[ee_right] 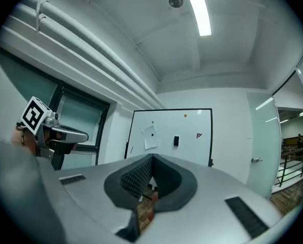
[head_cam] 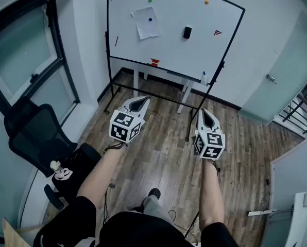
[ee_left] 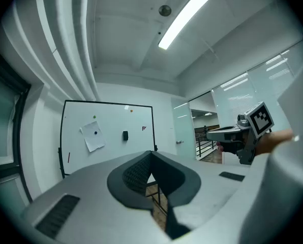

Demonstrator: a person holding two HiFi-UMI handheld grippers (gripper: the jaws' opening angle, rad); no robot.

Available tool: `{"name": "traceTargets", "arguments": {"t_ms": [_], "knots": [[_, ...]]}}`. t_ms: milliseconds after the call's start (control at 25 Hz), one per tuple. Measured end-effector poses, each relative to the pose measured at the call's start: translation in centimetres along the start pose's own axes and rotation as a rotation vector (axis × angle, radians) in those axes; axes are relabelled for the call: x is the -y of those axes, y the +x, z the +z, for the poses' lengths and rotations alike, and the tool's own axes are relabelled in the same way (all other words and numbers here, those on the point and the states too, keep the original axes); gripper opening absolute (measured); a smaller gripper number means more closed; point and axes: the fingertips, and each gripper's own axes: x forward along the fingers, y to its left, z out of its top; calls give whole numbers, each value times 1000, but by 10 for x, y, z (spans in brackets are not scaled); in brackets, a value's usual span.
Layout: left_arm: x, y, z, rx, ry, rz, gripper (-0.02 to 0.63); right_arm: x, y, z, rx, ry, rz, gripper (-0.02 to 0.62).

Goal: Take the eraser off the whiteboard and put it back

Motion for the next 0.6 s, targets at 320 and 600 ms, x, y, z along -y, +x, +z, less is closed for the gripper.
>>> {"name": "traceTargets", "arguments": {"t_ms": [320,600], "knots": [[-15,68,2,-20,6,8,17,37,55,-10,-1,15,52,23],[-27,133,18,-29,51,33,17,86,114,-7,25,21,89,23]]}}
